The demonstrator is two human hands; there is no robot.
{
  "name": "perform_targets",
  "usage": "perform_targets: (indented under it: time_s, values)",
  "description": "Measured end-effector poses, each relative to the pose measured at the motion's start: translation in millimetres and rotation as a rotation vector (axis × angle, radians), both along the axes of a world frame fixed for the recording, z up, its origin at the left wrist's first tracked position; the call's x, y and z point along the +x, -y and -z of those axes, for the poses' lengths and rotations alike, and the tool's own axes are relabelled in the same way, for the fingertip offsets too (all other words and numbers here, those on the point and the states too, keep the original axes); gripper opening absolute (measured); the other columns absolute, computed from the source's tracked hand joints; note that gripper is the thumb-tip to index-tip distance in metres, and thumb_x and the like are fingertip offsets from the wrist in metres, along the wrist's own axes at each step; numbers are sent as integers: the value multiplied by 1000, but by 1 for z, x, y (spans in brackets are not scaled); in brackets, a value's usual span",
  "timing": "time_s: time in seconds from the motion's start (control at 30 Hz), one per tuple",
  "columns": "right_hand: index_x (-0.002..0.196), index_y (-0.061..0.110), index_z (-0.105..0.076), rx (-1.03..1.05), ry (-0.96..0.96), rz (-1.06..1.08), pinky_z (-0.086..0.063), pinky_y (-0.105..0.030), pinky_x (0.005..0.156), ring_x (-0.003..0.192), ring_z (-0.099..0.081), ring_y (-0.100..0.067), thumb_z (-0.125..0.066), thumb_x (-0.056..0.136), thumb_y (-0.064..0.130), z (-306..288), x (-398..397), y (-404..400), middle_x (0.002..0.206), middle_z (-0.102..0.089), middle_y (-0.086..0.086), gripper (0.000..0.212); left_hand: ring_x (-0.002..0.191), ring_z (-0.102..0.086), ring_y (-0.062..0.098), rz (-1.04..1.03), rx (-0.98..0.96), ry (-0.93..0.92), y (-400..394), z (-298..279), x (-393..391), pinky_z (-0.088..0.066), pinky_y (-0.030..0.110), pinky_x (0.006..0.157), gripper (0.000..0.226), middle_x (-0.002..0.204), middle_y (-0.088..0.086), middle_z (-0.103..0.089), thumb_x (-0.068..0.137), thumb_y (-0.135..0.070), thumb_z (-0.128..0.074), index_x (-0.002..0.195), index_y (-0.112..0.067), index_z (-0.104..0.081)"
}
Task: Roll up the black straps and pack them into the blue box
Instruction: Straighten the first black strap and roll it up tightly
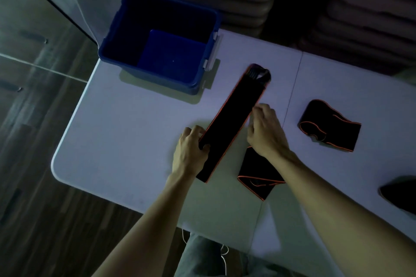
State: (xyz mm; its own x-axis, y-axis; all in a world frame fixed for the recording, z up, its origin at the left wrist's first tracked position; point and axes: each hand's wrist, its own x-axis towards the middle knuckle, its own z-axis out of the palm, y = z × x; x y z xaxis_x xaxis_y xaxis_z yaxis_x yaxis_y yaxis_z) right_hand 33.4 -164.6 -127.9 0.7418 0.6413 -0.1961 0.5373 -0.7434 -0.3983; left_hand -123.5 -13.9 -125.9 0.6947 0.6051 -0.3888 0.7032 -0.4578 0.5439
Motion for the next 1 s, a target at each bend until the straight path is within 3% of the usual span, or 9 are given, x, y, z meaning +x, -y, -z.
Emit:
perform_targets:
  time_s: [0.07,0.13,0.33,0.4,0.53,0.7,0.8,0.9,1.0]
  values:
    - [152,6,-27,47,-160,-23,-29,-35,119,145,-28,-27,-46,93,3,-3,8,-12,160,-26,-11,62,93,-61,26,21,-13,28,-1,2,3,-55,42,73,31,108,2,-55,84,-21,-67,113,-20,-58]
    - [157,14,-11,26,-256,-28,-15,-36,124,152,-9,-19,-42,96,5,-7,13,-18,167,-8,-3,70,95,-60,27,38,-24,44,-1,4,5,-55,41,76,33,109,4,-57,84,-20,-69,115,-19,-58]
    - [158,20,-8,-56,-320,-19,-9,-29,123,152,-4,-10,-37,99,5,-11,9,1,166,0,6,67,101,-55,26,116,-32,79,0,10,3,-44,31,79,40,108,5,-58,82,-21,-73,119,-17,-58]
    - [158,20,-10,-77,-343,-13,-5,-25,119,152,-4,-9,-34,102,7,-14,6,10,166,0,7,63,105,-52,27,160,-31,79,2,11,2,-45,34,84,44,110,6,-58,81,-21,-74,122,-16,-57]
    - [158,23,-13,-116,-392,6,-9,-29,120,152,-8,-13,-33,104,15,-21,0,25,166,-3,8,57,109,-51,31,247,6,90,5,12,1,-46,41,93,50,115,11,-58,81,-18,-74,127,-13,-55]
    - [156,25,-23,-105,-437,74,-17,-31,121,150,-20,-16,-33,105,22,-31,-10,44,164,-11,11,52,109,-51,30,367,50,98,5,13,-1,-48,42,91,51,117,11,-57,82,-19,-74,128,-14,-53]
    - [155,30,-25,-90,-491,131,-18,-34,122,149,-22,-14,-38,102,41,-35,-21,59,162,-12,18,55,108,-50,31,352,77,89,10,8,-2,-46,42,92,52,119,10,-55,81,-20,-74,128,-15,-53]
    - [155,36,-20,-92,-558,143,-22,-34,121,148,-25,-11,-53,85,69,-37,-30,78,162,-16,20,84,104,-49,30,290,129,182,24,-2,-6,-48,42,86,45,116,9,-54,81,-24,-69,123,-15,-55]
    - [155,33,-17,-55,-579,84,-31,-34,117,145,-33,-13,-78,60,69,-38,-37,99,160,-31,10,118,106,-48,28,415,80,263,47,-11,-15,-48,40,88,54,120,6,-51,74,-24,-63,126,-16,-53]
